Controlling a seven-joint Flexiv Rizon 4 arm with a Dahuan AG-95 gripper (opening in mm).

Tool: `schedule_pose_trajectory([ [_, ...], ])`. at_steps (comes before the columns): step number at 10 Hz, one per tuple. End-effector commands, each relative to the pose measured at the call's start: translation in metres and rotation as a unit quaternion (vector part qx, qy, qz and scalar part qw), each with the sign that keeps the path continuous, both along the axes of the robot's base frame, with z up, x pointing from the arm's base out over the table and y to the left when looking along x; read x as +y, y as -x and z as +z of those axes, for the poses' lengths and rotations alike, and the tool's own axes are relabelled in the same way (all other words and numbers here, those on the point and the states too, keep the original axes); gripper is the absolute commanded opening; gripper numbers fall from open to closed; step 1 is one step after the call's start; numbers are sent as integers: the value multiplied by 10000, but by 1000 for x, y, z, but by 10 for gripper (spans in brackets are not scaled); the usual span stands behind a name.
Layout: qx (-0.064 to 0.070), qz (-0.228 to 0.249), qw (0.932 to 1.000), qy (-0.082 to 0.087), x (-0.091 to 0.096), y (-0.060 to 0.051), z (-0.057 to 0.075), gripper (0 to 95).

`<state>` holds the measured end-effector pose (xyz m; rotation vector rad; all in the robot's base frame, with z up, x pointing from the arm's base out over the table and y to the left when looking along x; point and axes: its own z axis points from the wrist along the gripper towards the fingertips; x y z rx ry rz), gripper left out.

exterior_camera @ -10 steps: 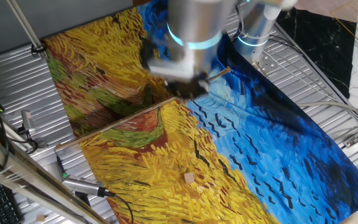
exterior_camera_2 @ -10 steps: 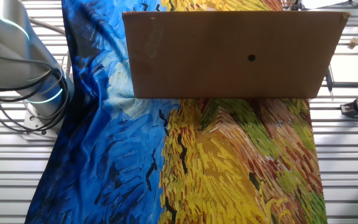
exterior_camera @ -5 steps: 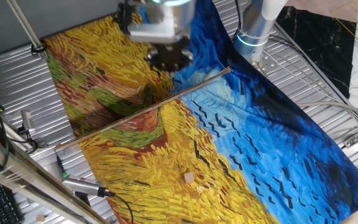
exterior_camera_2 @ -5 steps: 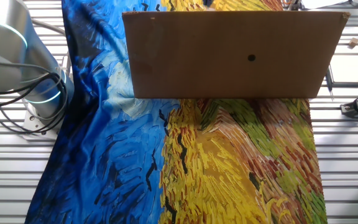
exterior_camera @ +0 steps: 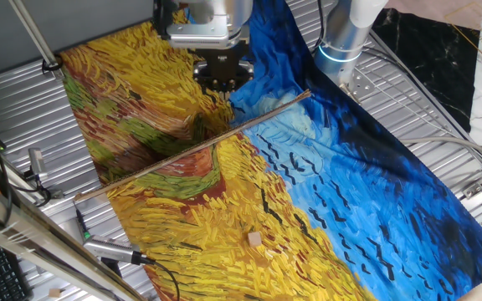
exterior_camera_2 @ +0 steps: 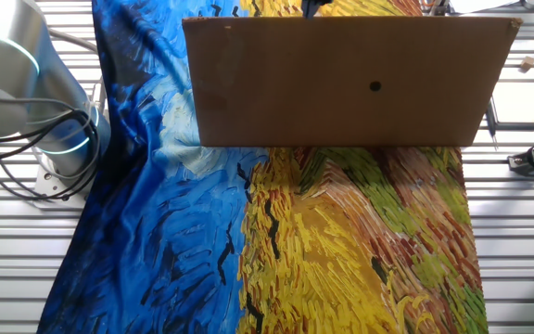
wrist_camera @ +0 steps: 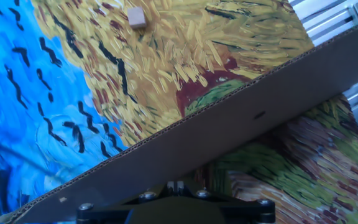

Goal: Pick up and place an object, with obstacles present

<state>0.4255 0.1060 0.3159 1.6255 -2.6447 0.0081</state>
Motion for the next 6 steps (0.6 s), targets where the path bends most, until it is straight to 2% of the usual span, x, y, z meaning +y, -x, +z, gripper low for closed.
schedule_pose_trajectory([
  [1, -96, -301, 9995, -30, -1, 4, -1, 0],
  [6, -137, -670, 9976, 54, -1, 4, -1, 0],
])
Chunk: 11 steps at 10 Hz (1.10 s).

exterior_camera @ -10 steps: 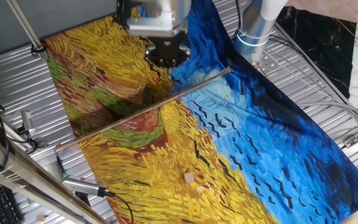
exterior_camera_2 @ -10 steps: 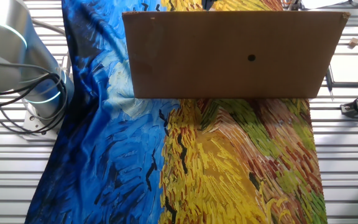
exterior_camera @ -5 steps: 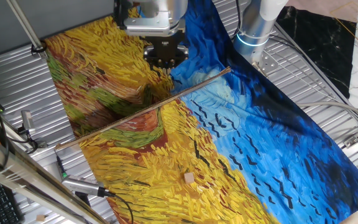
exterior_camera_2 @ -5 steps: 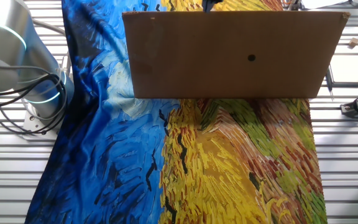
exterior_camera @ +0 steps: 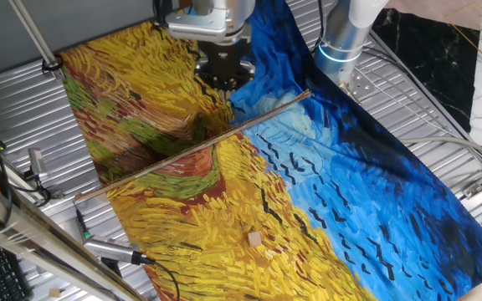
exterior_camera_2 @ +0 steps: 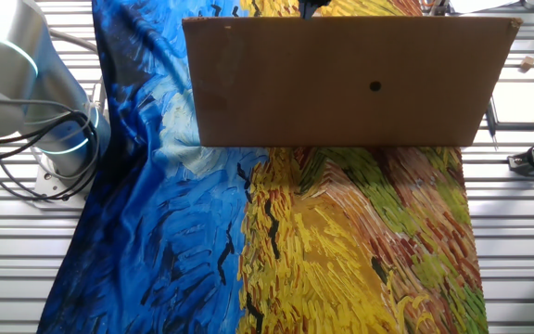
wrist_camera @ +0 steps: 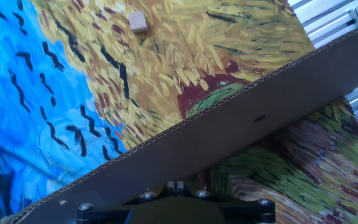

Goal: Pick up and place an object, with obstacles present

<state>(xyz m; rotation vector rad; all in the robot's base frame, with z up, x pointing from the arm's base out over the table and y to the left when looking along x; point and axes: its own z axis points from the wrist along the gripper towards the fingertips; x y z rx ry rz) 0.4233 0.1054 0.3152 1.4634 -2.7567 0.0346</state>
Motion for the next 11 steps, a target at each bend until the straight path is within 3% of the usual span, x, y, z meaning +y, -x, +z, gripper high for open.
schedule_pose_trajectory([
  [1, 16, 9, 10000, 18, -8, 1, 2, 0],
  [2, 39, 99, 9999, 19, -18, -2, 4, 0],
  [3, 66, 290, 9996, 15, -42, -9, 7, 0],
  [5, 60, 559, 9984, -29, -79, -21, 0, 0],
  [6, 59, 592, 9982, -27, -82, -22, -1, 0],
  [7, 63, 854, 9963, -57, -111, -37, -10, 0],
  [8, 65, 944, 9955, -54, -120, -42, -13, 0],
  [11, 62, 1006, 9949, -44, -123, -42, -14, 0],
])
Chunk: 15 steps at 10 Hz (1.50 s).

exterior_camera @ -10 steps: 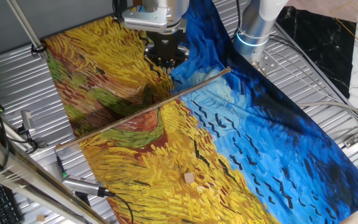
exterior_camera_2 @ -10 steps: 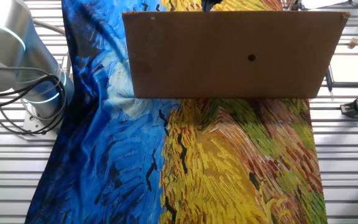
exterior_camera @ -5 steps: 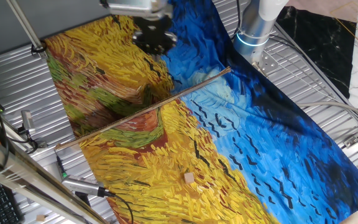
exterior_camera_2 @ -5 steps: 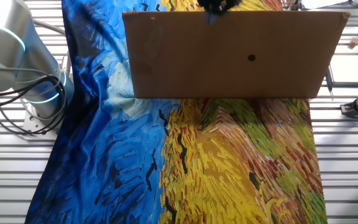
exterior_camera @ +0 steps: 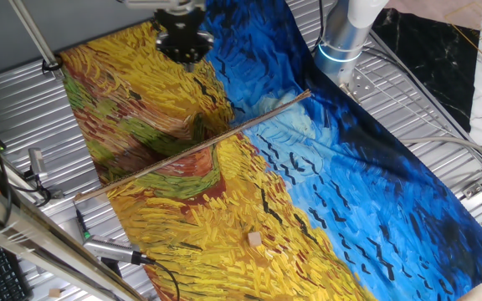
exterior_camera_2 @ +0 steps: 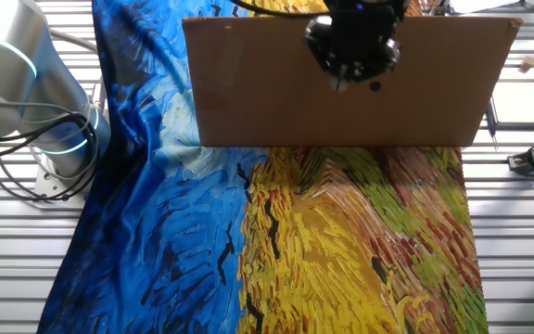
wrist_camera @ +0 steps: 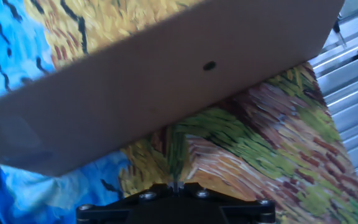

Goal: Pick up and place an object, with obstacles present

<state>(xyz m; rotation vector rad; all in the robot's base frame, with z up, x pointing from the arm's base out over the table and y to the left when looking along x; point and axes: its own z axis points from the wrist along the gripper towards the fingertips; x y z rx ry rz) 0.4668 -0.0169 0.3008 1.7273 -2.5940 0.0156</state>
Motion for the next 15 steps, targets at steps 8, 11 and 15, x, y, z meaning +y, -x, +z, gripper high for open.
schedule_pose_trajectory([
  [8, 148, -938, 9954, 94, 1, 2, 3, 0],
  [11, 165, -1009, 9946, 184, 0, 2, 3, 0],
  [15, 198, -582, 9980, 111, -44, -26, -3, 0],
])
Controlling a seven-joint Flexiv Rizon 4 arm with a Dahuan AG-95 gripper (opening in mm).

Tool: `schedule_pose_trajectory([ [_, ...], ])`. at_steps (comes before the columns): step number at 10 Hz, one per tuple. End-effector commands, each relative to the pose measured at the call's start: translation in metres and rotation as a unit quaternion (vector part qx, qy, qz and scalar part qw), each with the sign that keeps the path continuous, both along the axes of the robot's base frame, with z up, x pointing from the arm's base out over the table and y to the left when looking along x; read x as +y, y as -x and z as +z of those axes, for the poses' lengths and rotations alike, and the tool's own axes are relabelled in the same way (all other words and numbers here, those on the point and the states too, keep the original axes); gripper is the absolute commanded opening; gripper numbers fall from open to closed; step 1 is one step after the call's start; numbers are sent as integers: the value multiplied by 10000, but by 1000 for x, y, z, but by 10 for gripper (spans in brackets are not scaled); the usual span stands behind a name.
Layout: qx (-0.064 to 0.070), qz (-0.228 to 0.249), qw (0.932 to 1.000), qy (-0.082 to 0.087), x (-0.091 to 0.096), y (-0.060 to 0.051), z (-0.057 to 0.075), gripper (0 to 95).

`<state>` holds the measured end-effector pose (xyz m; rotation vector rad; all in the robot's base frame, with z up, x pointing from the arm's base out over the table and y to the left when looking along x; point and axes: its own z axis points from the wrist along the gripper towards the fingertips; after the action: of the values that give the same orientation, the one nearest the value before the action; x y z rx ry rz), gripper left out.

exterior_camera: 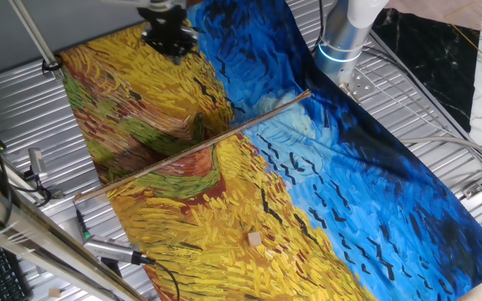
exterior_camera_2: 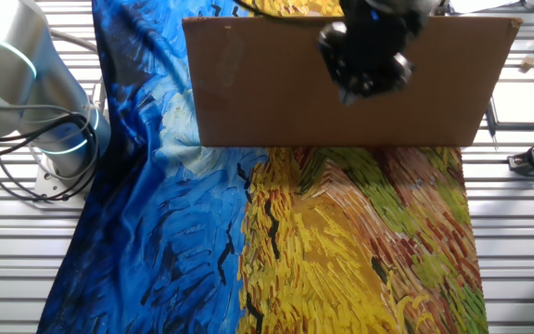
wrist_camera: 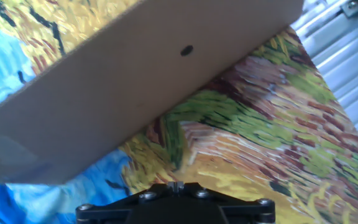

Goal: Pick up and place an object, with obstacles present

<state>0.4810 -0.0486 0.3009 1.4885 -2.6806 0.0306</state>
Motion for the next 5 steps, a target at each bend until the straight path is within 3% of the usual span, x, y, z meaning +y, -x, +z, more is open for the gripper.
schedule_pose_trajectory([
  [1, 28, 363, 9993, -101, -24, -25, -9, 0],
  [3, -2, 567, 9982, -168, -34, -40, -27, 0],
  [5, -48, 673, 9975, -209, -37, -47, -47, 0],
])
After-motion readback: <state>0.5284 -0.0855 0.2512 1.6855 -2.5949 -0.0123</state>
